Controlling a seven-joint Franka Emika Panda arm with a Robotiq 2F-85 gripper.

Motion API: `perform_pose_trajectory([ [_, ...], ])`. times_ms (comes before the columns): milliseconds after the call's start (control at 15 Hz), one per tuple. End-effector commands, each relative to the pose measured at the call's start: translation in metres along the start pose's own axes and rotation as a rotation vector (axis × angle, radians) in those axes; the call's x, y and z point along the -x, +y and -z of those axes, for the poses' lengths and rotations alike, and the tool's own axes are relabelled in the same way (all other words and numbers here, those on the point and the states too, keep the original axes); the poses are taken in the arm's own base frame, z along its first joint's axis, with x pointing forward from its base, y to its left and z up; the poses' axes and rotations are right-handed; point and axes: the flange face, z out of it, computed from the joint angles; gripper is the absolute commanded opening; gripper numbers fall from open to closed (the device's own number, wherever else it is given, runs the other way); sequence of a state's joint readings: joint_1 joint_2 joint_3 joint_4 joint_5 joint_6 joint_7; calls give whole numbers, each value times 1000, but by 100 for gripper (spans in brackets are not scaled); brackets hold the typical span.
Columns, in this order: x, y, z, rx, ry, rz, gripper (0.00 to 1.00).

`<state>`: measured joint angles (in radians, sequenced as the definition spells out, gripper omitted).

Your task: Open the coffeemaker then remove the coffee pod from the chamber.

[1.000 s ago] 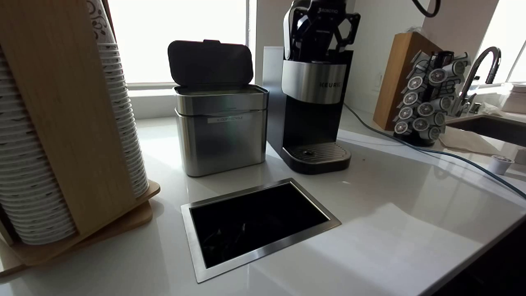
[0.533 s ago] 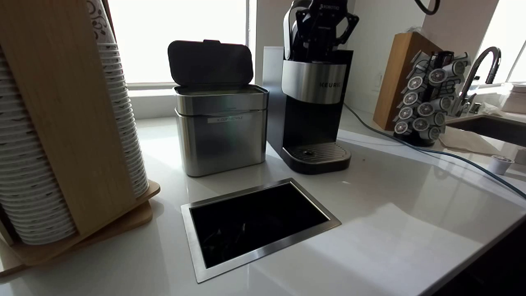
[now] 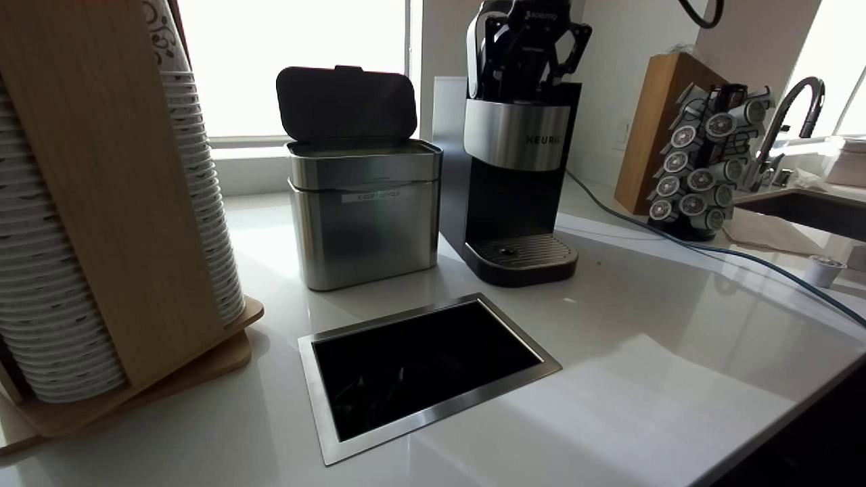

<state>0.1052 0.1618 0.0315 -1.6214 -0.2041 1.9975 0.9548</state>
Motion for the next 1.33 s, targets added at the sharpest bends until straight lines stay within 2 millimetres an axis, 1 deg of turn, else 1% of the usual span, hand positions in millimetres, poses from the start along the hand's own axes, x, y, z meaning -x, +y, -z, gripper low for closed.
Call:
perform_pose_trajectory([
  [0,2,2,1,-3,-34,11,66],
  [133,3,2,1,-3,-39,15,63],
  [267,4,3,1,-1,-44,19,63],
  [400,5,3,2,0,-48,27,68],
  [467,5,4,2,-1,-48,27,71],
  [533,6,4,2,-2,-53,35,79],
  [600,6,5,1,-3,-57,42,80],
  [733,6,6,-1,2,-64,46,87],
  [1000,5,12,-4,21,-78,40,77],
  [1067,4,13,-5,26,-82,35,76],
  [1133,3,14,-6,31,-84,30,71],
  [1200,2,16,-7,34,-83,26,72],
  [1267,1,17,-7,35,-84,22,69],
])
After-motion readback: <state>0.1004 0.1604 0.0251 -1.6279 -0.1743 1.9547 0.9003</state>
